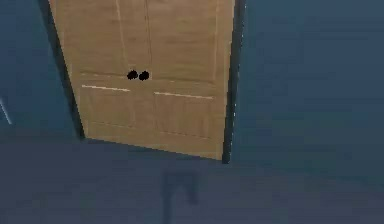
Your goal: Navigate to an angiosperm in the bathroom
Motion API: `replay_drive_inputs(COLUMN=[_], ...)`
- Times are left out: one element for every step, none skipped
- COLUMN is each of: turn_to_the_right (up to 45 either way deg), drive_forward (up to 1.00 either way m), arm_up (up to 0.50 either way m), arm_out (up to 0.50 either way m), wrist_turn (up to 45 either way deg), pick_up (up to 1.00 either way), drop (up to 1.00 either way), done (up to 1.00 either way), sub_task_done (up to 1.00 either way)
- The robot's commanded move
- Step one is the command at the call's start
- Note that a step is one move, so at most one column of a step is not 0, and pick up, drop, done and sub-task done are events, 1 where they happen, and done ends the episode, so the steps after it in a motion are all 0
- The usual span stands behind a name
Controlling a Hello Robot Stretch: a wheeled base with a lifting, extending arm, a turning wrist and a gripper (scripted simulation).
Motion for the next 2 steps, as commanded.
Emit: replay_drive_inputs(turn_to_the_right=[-45.0,-36.0], drive_forward=[0.0,0.0], arm_up=[0.0,0.0], arm_out=[0.0,0.0], wrist_turn=[0.0,0.0], pick_up=[0.0,0.0], drop=[0.0,0.0], done=[0.0,0.0], sub_task_done=[0.0,0.0])
